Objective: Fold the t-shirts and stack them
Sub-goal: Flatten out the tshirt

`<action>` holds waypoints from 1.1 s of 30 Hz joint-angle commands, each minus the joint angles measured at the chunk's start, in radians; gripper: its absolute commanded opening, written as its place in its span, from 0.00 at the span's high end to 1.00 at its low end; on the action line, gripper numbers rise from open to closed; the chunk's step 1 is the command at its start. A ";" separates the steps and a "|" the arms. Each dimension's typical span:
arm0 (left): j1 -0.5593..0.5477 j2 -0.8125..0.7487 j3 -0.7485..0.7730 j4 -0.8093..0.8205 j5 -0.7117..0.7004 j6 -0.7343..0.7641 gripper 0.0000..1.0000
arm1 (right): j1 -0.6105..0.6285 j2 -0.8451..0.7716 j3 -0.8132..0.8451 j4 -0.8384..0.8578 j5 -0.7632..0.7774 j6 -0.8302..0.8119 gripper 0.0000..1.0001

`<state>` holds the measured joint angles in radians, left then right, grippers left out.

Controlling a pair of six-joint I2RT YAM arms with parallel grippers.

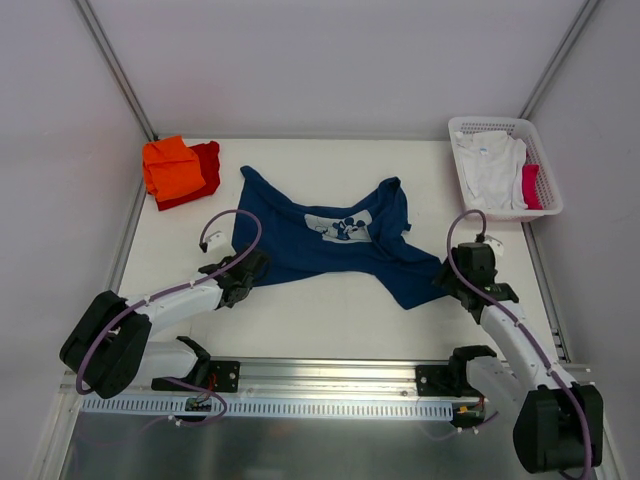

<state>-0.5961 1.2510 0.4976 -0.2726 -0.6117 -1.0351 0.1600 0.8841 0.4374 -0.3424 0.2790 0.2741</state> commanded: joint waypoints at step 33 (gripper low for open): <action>0.002 -0.015 -0.028 -0.036 0.010 0.018 1.00 | -0.427 0.113 -0.068 0.209 -0.598 0.016 0.50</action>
<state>-0.5961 1.2430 0.4915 -0.2672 -0.6109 -1.0321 -0.2539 1.0012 0.3698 -0.1669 -0.2787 0.2882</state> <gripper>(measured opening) 0.024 0.527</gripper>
